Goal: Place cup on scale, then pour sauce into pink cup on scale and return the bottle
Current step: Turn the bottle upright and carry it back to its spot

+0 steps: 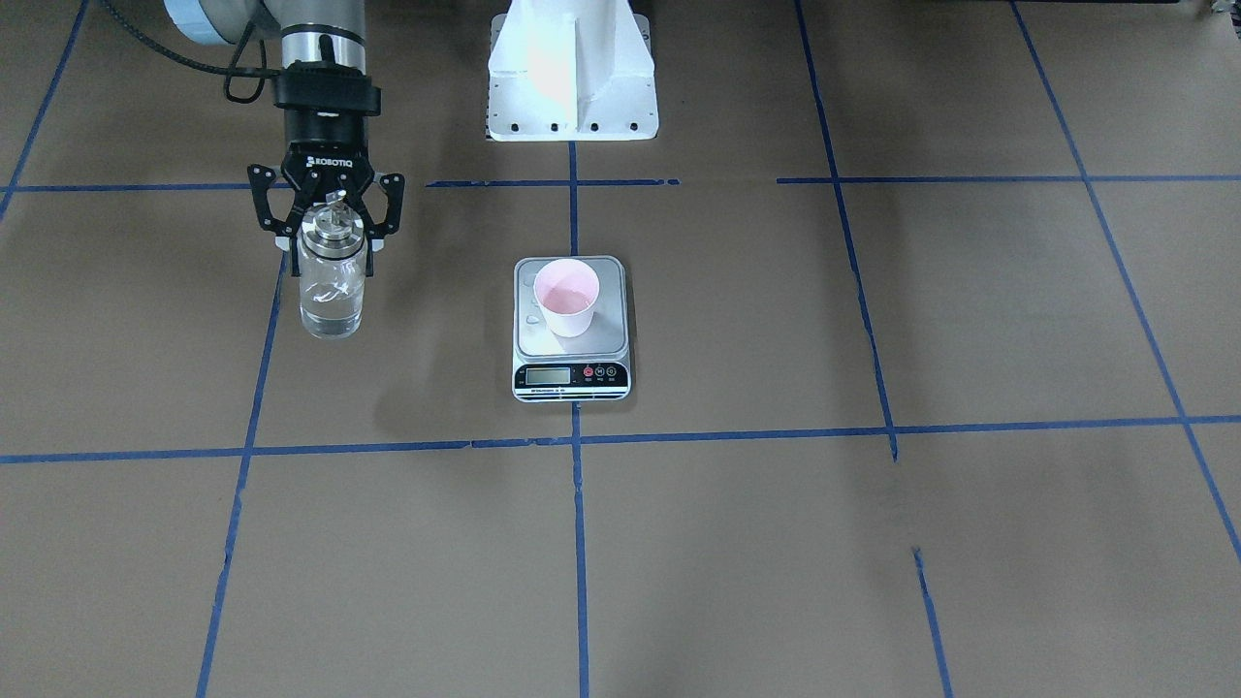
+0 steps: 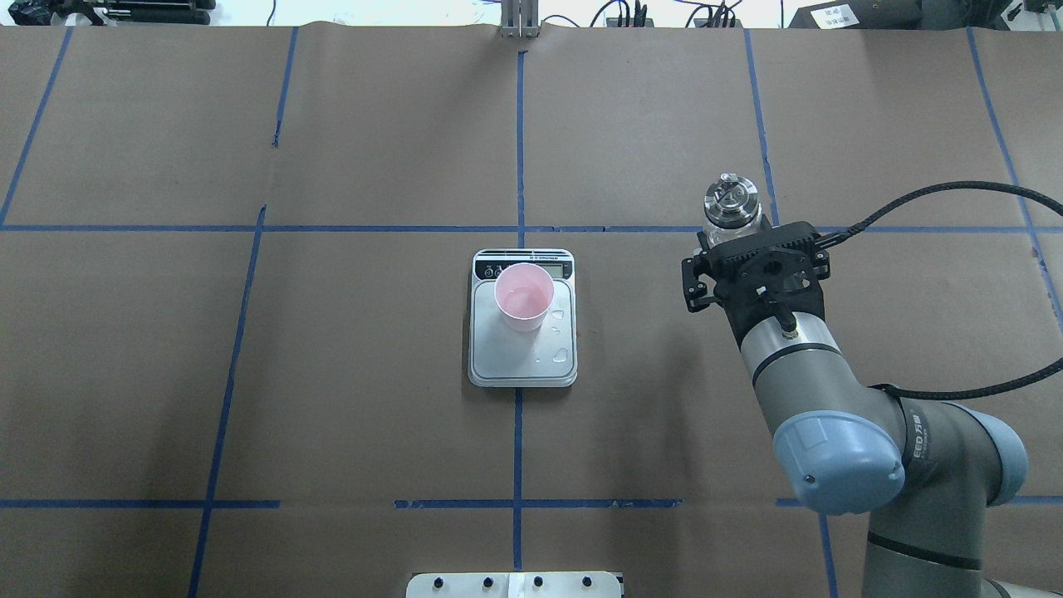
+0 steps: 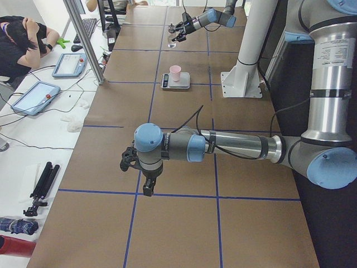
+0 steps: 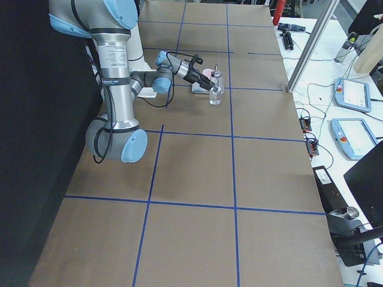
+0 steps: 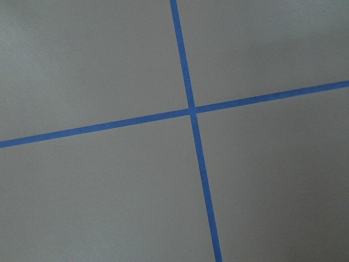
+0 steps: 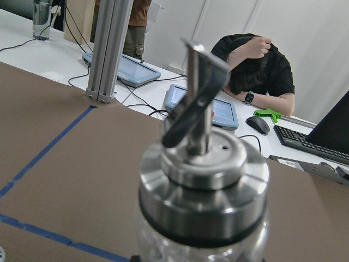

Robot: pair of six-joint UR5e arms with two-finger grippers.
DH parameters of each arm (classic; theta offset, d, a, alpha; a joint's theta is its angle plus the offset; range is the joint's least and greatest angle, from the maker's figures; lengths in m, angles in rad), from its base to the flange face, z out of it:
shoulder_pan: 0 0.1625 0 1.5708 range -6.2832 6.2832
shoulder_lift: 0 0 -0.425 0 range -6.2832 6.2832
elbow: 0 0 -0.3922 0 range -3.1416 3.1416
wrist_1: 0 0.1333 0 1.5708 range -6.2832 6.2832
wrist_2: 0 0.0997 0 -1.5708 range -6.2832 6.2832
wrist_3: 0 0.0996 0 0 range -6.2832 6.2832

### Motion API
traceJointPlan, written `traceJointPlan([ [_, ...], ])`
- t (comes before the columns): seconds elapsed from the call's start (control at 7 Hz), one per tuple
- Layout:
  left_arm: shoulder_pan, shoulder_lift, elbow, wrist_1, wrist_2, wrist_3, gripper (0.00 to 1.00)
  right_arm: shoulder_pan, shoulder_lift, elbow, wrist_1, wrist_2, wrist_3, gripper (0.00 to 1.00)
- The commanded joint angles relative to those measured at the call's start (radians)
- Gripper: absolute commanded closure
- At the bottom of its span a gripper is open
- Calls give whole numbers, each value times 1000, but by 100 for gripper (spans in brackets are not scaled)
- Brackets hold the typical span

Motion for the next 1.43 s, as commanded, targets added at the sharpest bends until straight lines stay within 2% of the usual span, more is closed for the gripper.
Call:
traceJointPlan([
  [0.0, 0, 0, -1, -1, 0, 0, 0, -2, -56, -11, 90, 31, 197, 100],
  [0.29, 0, 0, -1, -1, 0, 0, 0, -2, -156, -77, 284, 67, 256, 100],
  [0.43, 0, 0, -1, -1, 0, 0, 0, -2, -174, -111, 331, 67, 258, 100],
  [1.29, 0, 2, 1, -4, 0, 0, 0, -5, -176, -188, 338, 67, 322, 100],
])
